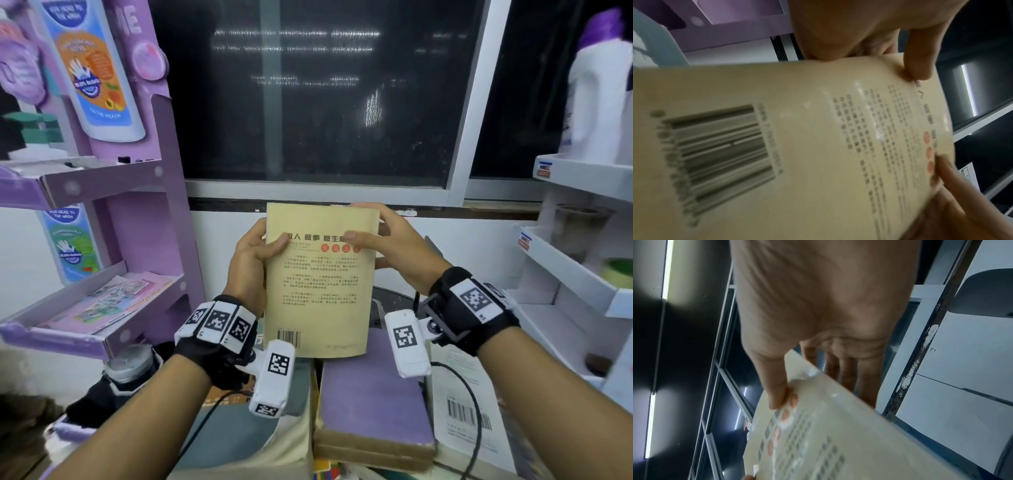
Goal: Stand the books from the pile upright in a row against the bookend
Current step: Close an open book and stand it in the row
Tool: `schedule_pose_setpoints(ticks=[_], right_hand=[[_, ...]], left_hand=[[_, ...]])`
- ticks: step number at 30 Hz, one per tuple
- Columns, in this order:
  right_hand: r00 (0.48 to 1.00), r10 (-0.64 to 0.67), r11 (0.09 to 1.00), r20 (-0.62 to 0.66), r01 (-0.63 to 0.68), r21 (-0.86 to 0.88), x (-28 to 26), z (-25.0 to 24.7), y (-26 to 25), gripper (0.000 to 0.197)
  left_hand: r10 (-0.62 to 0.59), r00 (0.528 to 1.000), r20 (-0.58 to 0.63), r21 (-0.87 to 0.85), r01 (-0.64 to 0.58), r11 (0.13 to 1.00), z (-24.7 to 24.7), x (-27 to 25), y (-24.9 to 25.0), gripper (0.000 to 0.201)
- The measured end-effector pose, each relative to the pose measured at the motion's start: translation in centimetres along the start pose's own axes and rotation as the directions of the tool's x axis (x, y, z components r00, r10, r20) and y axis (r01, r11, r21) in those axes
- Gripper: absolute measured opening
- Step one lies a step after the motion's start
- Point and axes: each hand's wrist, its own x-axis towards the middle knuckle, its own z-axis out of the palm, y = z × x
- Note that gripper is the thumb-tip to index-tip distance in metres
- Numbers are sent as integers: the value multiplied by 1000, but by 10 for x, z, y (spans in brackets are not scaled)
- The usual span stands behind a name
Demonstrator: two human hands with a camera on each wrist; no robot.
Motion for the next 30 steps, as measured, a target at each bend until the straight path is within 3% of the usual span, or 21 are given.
schedule_pose_setpoints(ticks=[8,11,13,18,22,30], right_hand=[[965,32,997,261,-50,64,0,-10,-6,43],[956,57,996,289,-35,-80,0,-13,-13,43],[967,41,979,250,11,-205,1,-14,-20,40],[991,-14,942,130,57,-331,10,-19,-34,32],[1000,-25,886,13,28,-463,20,-20,-28,28],[980,-24,857,-197,-81,-509,54,-13,6,30]], left_hand=[[-57,993,102,40,54,998,-7,14,0,24],[-87,990,108,115,74,991,-5,23,2,22],[-96,989,109,179,75,981,-4,30,2,23],[-95,988,118,442,34,896,-2,54,-3,27],[-67,998,8,501,54,864,-9,73,-10,32],[-113,984,-135,576,171,800,-28,96,-52,39]])
